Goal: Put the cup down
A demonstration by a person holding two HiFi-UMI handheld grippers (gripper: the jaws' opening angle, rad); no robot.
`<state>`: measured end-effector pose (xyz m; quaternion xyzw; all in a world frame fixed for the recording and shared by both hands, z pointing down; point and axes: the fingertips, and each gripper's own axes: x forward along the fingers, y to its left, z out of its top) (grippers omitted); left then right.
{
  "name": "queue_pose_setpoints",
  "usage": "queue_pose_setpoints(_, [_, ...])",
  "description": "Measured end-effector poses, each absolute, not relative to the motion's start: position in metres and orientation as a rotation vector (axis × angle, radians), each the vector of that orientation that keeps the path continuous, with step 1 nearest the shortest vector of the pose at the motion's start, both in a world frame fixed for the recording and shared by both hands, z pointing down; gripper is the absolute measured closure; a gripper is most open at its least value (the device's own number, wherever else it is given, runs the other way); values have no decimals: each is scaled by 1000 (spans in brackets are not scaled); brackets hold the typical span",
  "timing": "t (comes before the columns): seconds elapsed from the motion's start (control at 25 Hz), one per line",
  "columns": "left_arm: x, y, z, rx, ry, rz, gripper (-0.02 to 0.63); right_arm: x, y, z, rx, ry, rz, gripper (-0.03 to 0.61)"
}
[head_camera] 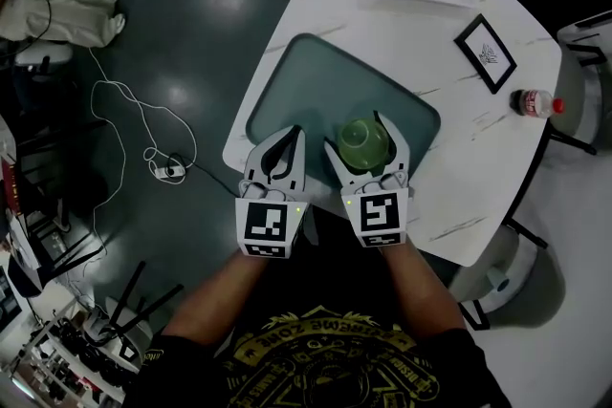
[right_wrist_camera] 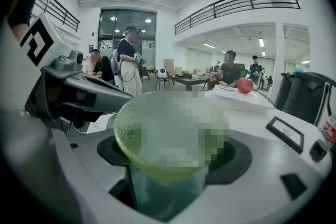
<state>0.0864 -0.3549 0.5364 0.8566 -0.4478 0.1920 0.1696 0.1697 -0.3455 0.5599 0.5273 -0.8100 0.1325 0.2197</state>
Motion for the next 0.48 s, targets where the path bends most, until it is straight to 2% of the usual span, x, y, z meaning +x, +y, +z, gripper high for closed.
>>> queue_pose_setpoints(0.48, [85, -371, 551, 2431, -1236, 571, 604, 167, -352, 580, 1447, -2205, 410, 198])
